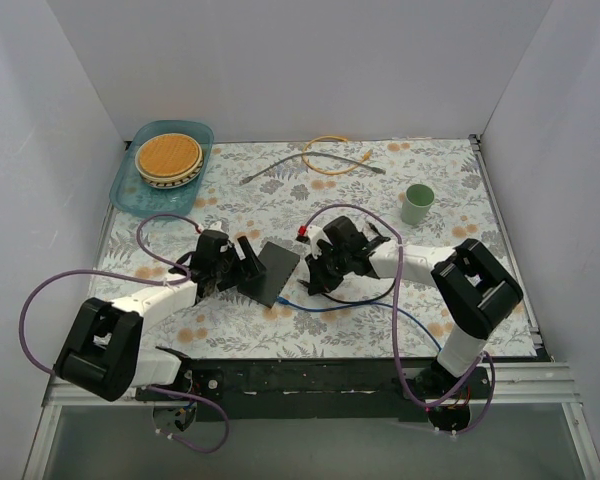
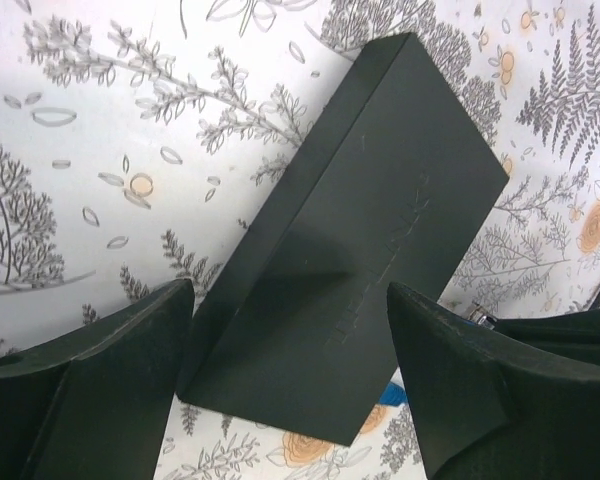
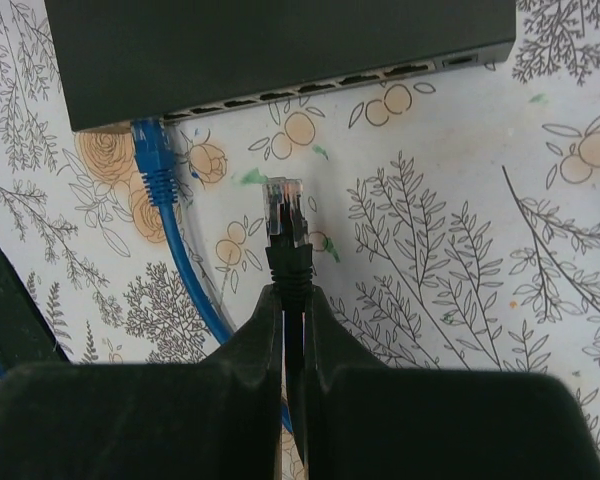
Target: Insert the plug into the switch port
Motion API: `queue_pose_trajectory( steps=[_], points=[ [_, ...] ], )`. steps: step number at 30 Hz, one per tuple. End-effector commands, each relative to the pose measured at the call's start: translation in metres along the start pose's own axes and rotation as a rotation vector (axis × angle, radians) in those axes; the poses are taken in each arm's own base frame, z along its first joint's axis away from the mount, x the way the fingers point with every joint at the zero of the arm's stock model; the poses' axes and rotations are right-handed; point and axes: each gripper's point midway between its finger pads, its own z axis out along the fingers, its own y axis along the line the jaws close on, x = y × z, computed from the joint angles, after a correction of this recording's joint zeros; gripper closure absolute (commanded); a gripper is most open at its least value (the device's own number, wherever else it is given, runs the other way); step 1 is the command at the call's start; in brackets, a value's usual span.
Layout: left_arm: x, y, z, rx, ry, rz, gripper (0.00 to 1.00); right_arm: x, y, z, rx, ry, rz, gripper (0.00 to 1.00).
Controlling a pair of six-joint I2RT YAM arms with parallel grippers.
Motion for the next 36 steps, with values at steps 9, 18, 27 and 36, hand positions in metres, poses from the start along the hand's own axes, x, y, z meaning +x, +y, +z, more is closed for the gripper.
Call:
queue_pose_trajectory(
  steps=[9, 18, 27, 36],
  points=[
    [-0.019, -0.014, 0.016, 0.041, -0.042, 0.060, 0.28, -0.008, 0.020, 0.012, -0.081, 0.047, 0.025, 0.99],
    [-0.018, -0.020, 0.016, 0.071, -0.034, 0.053, 0.31, -0.009, 0.025, 0.019, -0.097, 0.061, 0.043, 0.99],
    [-0.017, -0.022, 0.016, 0.081, -0.024, 0.045, 0.31, -0.009, 0.024, 0.027, -0.080, 0.124, 0.056, 0.99],
    [-0.013, -0.022, 0.018, 0.087, -0.006, 0.037, 0.31, -0.001, 0.026, 0.031, -0.082, 0.161, 0.072, 0.99]
  ],
)
